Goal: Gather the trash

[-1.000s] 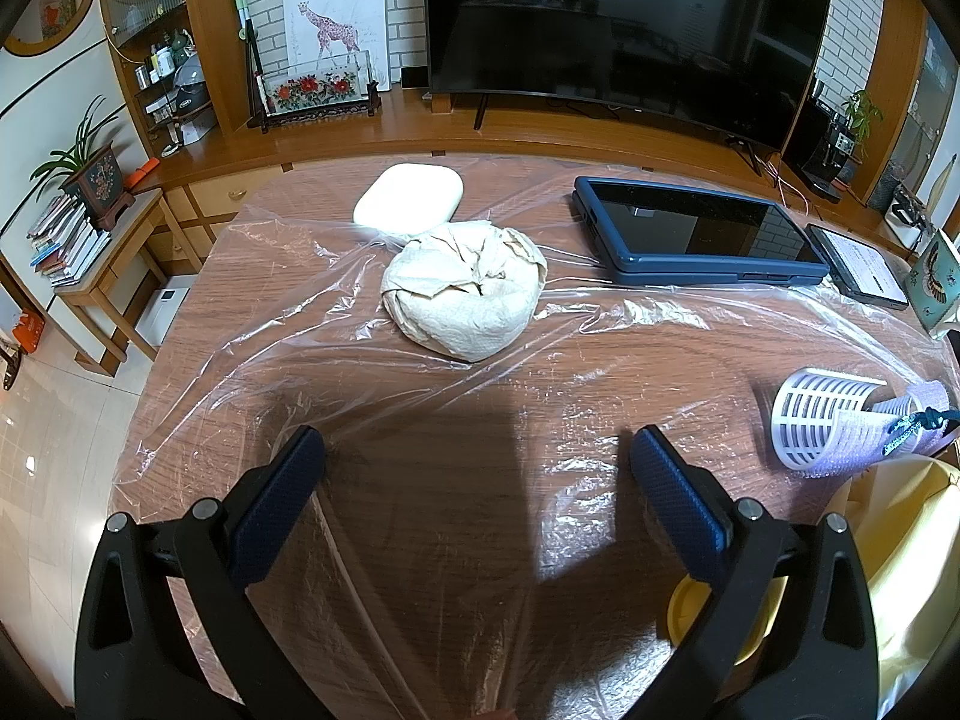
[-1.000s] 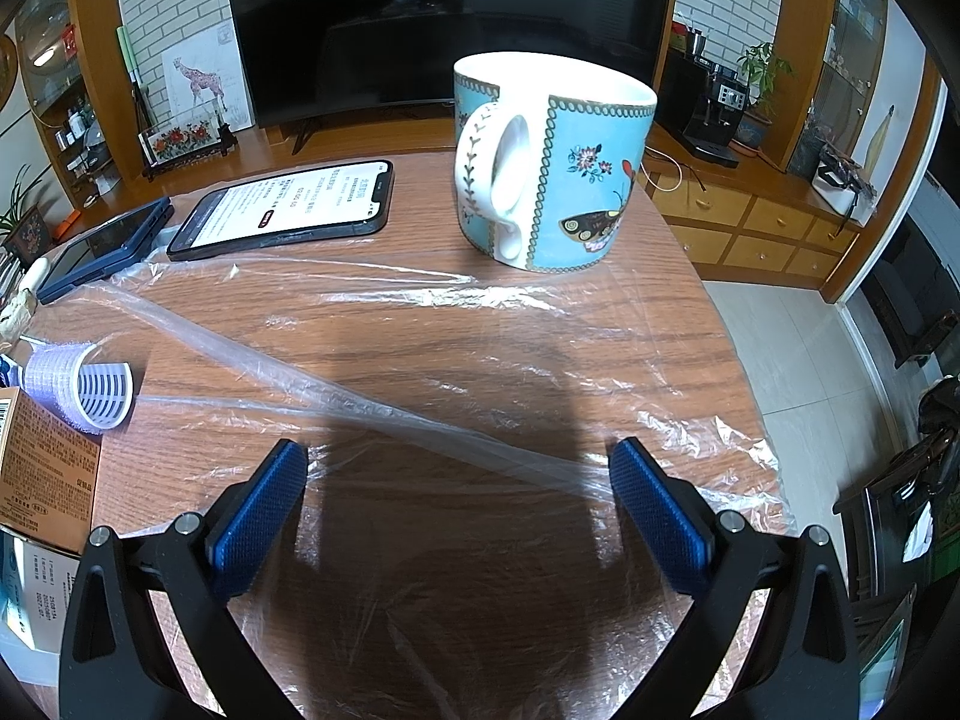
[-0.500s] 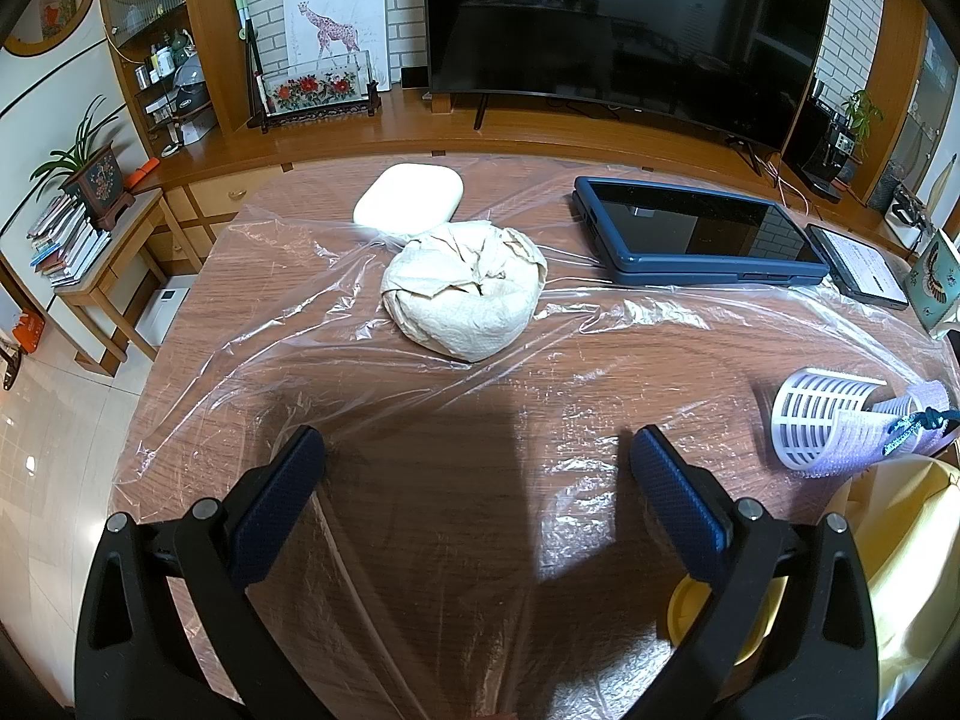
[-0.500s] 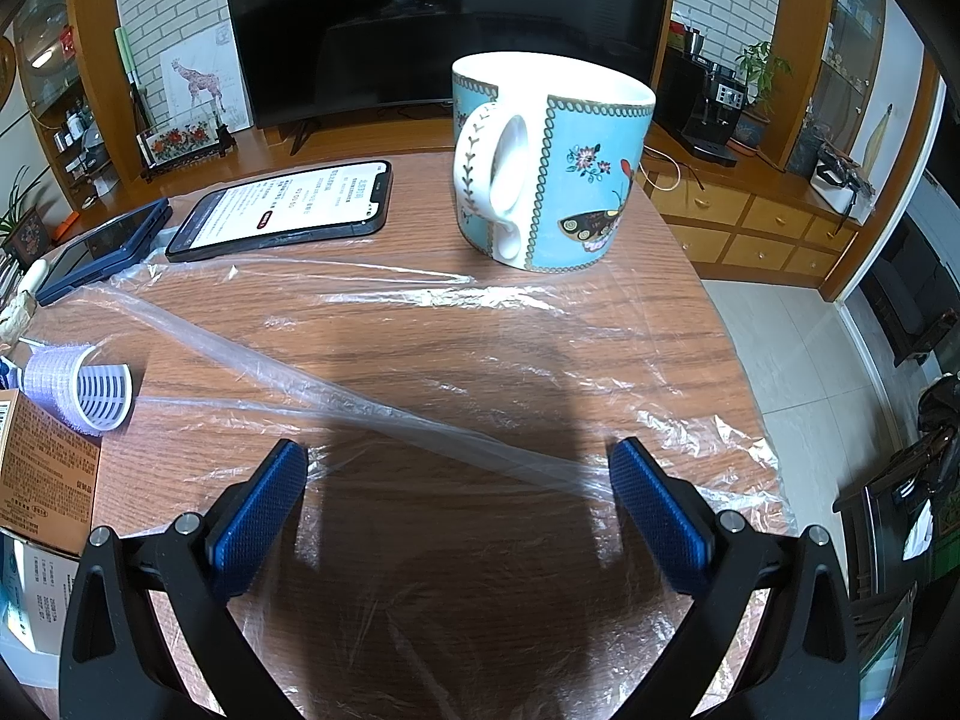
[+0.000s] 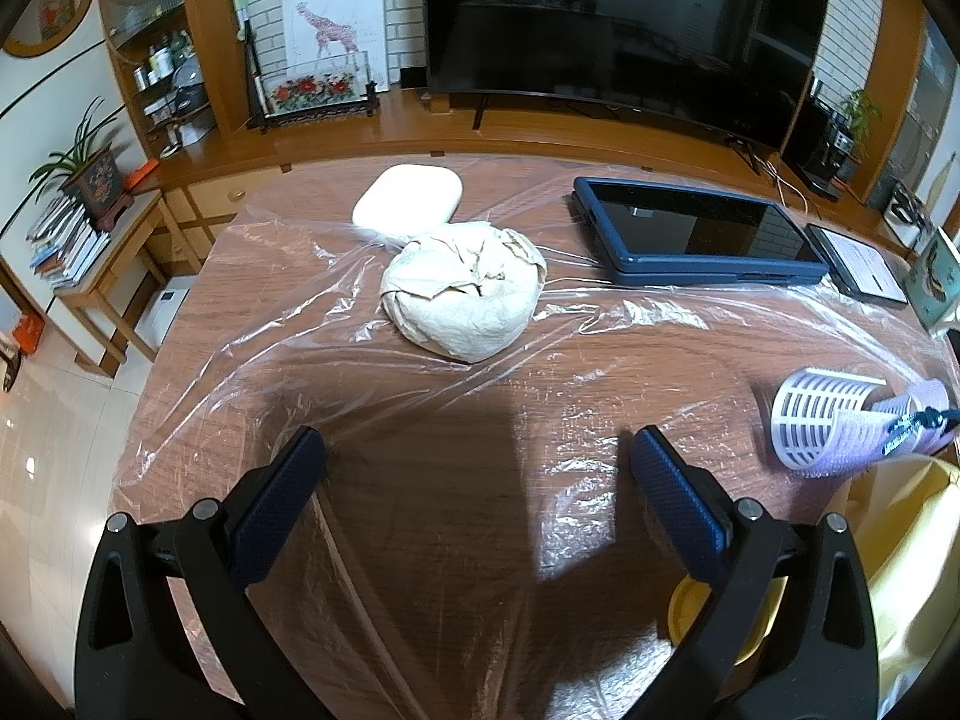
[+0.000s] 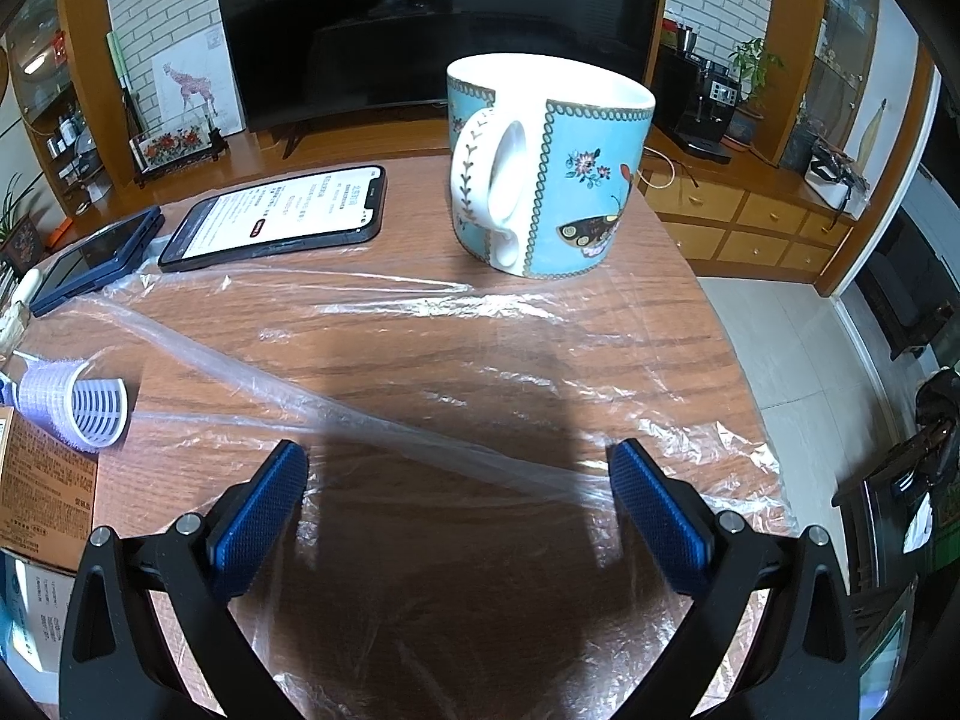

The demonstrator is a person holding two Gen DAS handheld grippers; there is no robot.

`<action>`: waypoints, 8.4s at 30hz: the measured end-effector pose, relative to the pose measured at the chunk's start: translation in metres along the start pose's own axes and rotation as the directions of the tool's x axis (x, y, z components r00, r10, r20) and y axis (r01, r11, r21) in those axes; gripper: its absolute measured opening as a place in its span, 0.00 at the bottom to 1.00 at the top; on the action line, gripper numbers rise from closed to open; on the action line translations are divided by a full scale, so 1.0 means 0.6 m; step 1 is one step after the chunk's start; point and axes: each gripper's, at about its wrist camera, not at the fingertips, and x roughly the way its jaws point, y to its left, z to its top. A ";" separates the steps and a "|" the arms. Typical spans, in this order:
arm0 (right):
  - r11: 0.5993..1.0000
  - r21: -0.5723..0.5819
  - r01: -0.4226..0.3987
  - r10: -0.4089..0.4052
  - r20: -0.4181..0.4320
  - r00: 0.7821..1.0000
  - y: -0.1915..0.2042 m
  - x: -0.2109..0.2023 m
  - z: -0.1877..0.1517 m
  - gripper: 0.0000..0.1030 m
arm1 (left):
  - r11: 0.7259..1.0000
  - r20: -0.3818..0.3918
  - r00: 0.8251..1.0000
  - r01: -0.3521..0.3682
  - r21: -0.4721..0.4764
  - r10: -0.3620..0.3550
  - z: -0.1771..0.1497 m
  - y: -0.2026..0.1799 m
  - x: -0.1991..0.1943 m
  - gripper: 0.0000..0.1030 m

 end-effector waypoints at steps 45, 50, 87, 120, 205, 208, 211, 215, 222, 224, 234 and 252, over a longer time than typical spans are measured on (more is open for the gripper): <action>0.725 -0.400 -0.561 0.551 -0.154 0.821 0.228 -0.158 -0.032 0.70 | 0.750 -0.342 0.756 0.636 0.182 -0.559 -0.021 -0.166 -0.060 0.58; 0.736 -0.366 -0.569 0.569 -0.121 0.813 0.220 -0.168 -0.036 0.64 | 0.746 -0.288 0.752 0.648 0.154 -0.593 -0.019 -0.151 -0.081 0.42; 0.843 -0.136 -0.521 0.538 0.165 0.827 0.169 -0.315 -0.108 0.62 | 0.847 0.097 0.848 0.499 0.181 -0.521 -0.093 -0.057 -0.277 0.33; 0.797 -0.310 -0.518 0.564 0.077 0.822 0.172 -0.439 -0.309 0.61 | 0.981 0.200 0.979 0.007 0.192 -0.046 -0.316 -0.192 -0.425 0.33; 0.911 -0.294 -0.289 0.217 -0.254 0.943 0.229 -0.192 -0.466 0.60 | 0.907 -0.226 0.968 0.190 0.375 -0.109 -0.495 -0.228 -0.226 0.33; 0.912 -0.292 -0.288 0.215 -0.259 0.942 0.232 -0.189 -0.468 0.61 | 0.904 -0.228 0.966 0.199 0.379 -0.117 -0.493 -0.228 -0.224 0.34; 0.921 -0.279 -0.272 0.204 -0.247 0.947 0.228 -0.192 -0.464 0.66 | 0.904 -0.213 0.971 0.186 0.386 -0.109 -0.489 -0.222 -0.226 0.53; 0.933 -0.240 -0.269 0.219 -0.217 0.951 0.204 -0.210 -0.459 0.77 | 0.914 -0.187 0.973 0.195 0.356 -0.135 -0.481 -0.203 -0.242 0.68; 0.942 -0.229 -0.247 0.233 -0.089 0.969 0.166 -0.291 -0.438 0.80 | 0.926 -0.136 0.976 0.205 0.318 -0.170 -0.465 -0.166 -0.290 0.68; 0.940 -0.228 -0.253 0.250 -0.043 0.967 0.158 -0.318 -0.426 0.84 | 0.924 -0.109 0.972 0.230 0.304 -0.206 -0.457 -0.155 -0.316 0.70; 0.930 -0.270 -0.250 0.304 0.183 0.935 0.191 -0.399 -0.323 0.95 | 0.941 0.162 0.969 0.127 0.313 -0.185 -0.375 -0.143 -0.393 0.97; 0.937 -0.070 -0.343 0.347 0.078 0.934 0.298 -0.237 -0.204 0.85 | 0.892 0.201 0.974 0.000 0.452 -0.102 -0.276 -0.150 -0.277 0.97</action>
